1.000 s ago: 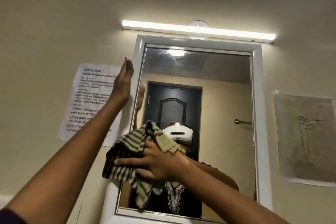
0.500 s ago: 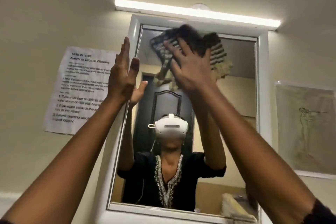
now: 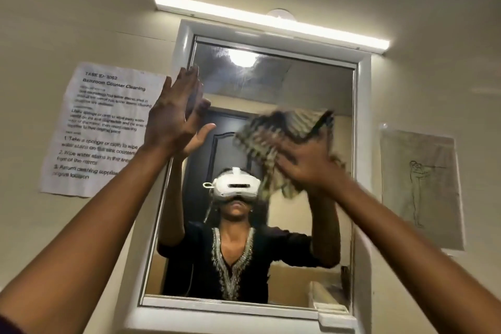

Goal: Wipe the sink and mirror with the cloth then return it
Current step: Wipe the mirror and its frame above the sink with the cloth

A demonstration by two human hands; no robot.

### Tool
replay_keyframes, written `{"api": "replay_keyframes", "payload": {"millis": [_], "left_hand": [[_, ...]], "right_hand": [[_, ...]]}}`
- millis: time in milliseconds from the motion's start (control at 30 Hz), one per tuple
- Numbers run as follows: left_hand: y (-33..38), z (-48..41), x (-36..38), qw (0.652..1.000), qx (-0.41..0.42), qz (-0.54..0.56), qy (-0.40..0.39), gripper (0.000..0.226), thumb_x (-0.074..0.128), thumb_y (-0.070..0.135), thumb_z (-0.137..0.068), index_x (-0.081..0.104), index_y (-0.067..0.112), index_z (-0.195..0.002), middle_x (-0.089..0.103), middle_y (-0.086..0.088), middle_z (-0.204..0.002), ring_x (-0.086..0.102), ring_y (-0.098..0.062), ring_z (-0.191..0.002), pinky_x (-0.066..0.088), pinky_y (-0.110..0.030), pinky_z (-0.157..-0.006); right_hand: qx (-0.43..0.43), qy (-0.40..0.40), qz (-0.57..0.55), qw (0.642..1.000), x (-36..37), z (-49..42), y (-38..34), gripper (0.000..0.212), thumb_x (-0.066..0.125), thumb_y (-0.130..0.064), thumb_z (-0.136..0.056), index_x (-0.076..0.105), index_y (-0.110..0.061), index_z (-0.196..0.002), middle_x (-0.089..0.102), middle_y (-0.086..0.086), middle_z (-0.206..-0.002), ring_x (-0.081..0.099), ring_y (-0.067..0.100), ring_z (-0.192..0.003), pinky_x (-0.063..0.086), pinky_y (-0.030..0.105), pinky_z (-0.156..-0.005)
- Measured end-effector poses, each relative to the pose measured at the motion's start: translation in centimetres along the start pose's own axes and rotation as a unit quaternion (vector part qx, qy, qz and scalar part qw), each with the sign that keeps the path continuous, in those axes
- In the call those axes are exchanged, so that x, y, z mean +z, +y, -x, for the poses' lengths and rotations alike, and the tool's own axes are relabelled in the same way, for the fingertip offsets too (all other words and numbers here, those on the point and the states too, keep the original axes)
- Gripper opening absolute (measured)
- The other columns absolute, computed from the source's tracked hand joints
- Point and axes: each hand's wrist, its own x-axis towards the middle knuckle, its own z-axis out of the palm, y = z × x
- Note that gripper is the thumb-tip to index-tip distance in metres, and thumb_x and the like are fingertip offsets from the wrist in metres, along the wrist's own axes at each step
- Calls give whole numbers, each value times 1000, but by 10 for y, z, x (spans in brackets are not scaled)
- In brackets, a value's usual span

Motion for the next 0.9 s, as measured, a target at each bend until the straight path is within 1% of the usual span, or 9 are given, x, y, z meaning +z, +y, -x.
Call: {"api": "replay_keyframes", "payload": {"millis": [100,167,267,367,467,567,667,800,900], "left_hand": [[4,1,0,1000,18,-17,-8,66,35,52,-90,21,20,-146,28,-3,-152,20,-10,-135,18,-32,-112],[6,1,-1,1000,13,-7,-6,66,36,51,-90,20,22,-146,31,-5,-151,22,-11,-131,24,-35,-107],[8,3,-2,1000,-1,0,-9,66,35,52,-89,19,24,-146,33,-6,-150,23,-13,-131,31,-39,-102],[9,2,-3,1000,-18,-16,-16,66,36,51,-88,22,23,-146,36,-11,-149,30,-32,-136,37,-51,-100],[6,2,-3,999,-20,-34,-18,65,40,49,-88,24,23,-145,41,-16,-144,38,-39,-131,41,-53,-95],[3,1,-1,999,-16,-37,-19,65,42,47,-89,23,23,-146,42,-18,-143,39,-39,-130,40,-52,-96],[2,0,0,999,-7,-34,-15,65,41,46,-88,23,22,-146,41,-17,-144,40,-38,-129,39,-50,-98],[-4,-2,3,999,1,-41,-7,66,40,49,-90,20,23,-147,42,-20,-142,43,-41,-126,41,-51,-96],[-6,-4,5,998,5,-57,-12,67,47,45,-91,17,24,-147,45,-21,-139,46,-40,-123,43,-48,-96]], "right_hand": [[200,36,65,977,-21,-53,62,50,23,-51,-95,10,-50,-143,11,-3,-158,32,34,-136,-6,64,-110],[236,55,87,966,-20,-71,73,51,22,-54,-94,9,-49,-143,6,-4,-159,9,29,-145,0,70,-109],[241,67,88,964,-6,-62,39,54,26,-51,-94,8,-47,-144,5,-3,-159,-2,26,-146,-1,67,-110],[156,11,59,986,20,-6,-38,54,30,-50,-92,15,-47,-144,10,-3,-158,9,29,-144,-8,64,-110],[-14,-118,58,991,51,86,-114,54,29,-52,-91,18,-47,-144,42,-1,-146,43,30,-129,-1,59,-110],[-77,-203,26,976,57,137,-120,54,34,-49,-93,14,-47,-144,40,-1,-148,31,23,-138,4,57,-110],[-99,-190,13,977,47,121,-84,51,33,-47,-95,19,-47,-143,34,-1,-151,21,21,-142,6,56,-111],[73,-26,16,997,8,41,-19,49,31,-46,-93,26,-45,-142,49,7,-141,53,30,-120,7,46,-112],[218,26,54,974,-22,-31,41,51,28,-50,-95,11,-49,-143,11,-2,-158,39,39,-131,-8,67,-108]]}}
